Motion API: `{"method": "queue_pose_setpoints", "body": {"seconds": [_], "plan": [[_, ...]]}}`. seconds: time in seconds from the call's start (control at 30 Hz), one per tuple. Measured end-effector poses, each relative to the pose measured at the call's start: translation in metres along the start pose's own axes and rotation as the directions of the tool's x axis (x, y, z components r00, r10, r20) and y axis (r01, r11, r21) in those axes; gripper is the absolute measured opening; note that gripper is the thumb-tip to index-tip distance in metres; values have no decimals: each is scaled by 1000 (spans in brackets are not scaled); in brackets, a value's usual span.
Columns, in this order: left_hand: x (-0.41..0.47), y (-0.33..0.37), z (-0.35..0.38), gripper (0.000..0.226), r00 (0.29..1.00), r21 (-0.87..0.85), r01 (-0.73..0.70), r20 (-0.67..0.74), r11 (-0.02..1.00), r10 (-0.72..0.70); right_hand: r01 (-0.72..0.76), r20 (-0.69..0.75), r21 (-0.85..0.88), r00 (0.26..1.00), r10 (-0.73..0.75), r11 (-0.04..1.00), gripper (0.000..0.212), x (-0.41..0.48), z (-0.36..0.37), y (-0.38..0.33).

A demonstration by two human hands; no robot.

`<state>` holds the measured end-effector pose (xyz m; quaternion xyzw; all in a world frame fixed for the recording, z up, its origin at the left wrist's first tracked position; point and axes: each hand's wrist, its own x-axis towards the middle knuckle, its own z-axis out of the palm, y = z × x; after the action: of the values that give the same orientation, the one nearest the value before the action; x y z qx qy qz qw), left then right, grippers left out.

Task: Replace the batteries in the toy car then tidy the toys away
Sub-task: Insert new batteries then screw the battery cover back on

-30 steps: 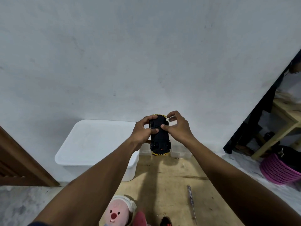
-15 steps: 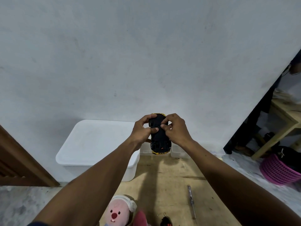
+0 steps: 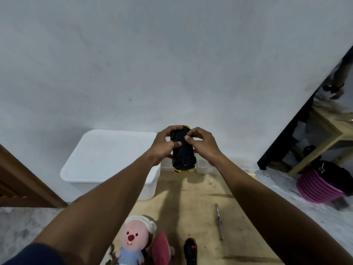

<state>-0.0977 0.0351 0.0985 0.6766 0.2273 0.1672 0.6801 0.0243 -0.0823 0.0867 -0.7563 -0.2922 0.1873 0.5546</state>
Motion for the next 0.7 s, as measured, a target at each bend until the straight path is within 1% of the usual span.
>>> {"method": "queue_pose_setpoints", "body": {"seconds": [0.07,0.1,0.17,0.23,0.27,0.3,0.37,0.4,0.43,0.47,0.5,0.57,0.67,0.7], "plan": [[1,-5,1,45,999,47,19,32,999,-20,-40,1,76,999,40,996,7,-9,-8,14],[1,-8,0,43,998,62,36,43,997,-39,-71,-26,85,997,73,994,8,-13,-13,25],[3,-16,-1,41,995,81,79,57,994,-84,-175,-81,22,981,176,984,8,-25,-26,56],[5,-23,-1,40,991,96,103,71,990,-111,-321,-91,-141,946,311,936,9,-38,-40,93],[5,-26,0,40,990,104,109,80,989,-118,-389,-76,-256,921,383,885,13,-45,-47,112],[6,-28,0,39,988,113,113,88,987,-123,-442,-45,-381,886,461,812,17,-52,-52,131],[7,-32,1,39,986,126,122,101,985,-135,-482,19,-602,789,615,637,22,-70,-57,162],[8,-33,2,39,984,129,128,106,983,-142,-501,21,-648,741,671,574,25,-80,-58,174],[8,-34,4,39,982,130,137,109,982,-151,-534,14,-646,707,707,546,29,-90,-57,183],[9,-34,5,40,982,130,144,107,981,-158,-563,-3,-626,694,720,540,32,-98,-55,191],[10,-34,6,40,981,130,150,101,980,-164,-567,-21,-615,707,707,548,33,-104,-54,198],[11,-33,8,40,982,129,157,87,979,-169,-560,-55,-598,743,667,574,27,-110,-49,210],[13,-32,9,39,985,122,152,68,981,-161,-551,-48,-546,773,633,631,26,-101,-46,213],[13,-31,9,37,986,123,144,64,982,-153,-523,-46,-538,801,597,661,27,-92,-46,211]]}}
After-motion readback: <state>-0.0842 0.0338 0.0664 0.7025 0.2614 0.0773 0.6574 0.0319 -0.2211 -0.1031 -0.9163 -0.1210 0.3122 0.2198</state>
